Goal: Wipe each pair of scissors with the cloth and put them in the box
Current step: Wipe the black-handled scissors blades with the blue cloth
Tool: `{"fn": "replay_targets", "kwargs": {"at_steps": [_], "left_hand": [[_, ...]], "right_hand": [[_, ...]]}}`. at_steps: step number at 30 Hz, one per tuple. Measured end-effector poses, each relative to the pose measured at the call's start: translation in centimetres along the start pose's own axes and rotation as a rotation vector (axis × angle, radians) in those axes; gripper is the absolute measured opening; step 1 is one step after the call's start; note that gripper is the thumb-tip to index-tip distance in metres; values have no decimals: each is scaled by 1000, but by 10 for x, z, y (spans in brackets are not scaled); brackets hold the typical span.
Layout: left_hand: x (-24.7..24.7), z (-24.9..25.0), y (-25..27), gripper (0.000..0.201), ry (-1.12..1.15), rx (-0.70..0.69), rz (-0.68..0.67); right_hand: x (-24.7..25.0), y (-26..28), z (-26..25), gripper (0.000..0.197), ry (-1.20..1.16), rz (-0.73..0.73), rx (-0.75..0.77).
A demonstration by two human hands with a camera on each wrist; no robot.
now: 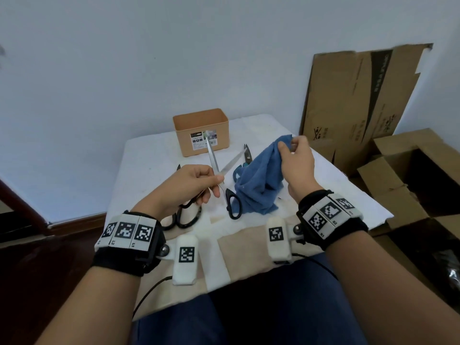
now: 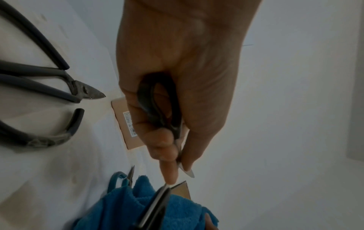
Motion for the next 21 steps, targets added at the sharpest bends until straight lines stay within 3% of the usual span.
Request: {"fn": "replay_targets", "kwargs": {"at_steps": [6, 13, 21], "left_hand": [[-2, 1, 0, 15, 38, 59, -49], [-4, -6, -2, 12, -2, 158, -28], [-14, -16, 0, 10, 140, 250, -93]], "right_hand": [[3, -14, -64, 11, -63, 27, 342], [-43, 22, -56, 15, 40, -446, 370], [-59, 49, -51, 11, 204, -750, 435]]}}
Point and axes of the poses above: each hand's wrist, its own y-axis away from the middle knuckle, its own x-axis out of the back of the hand, z = x × y, the point moved 7 cm from there along -y, towards the middle knuckle, and after that the axes turned 14 degrees about x, right-handed, at the moved point
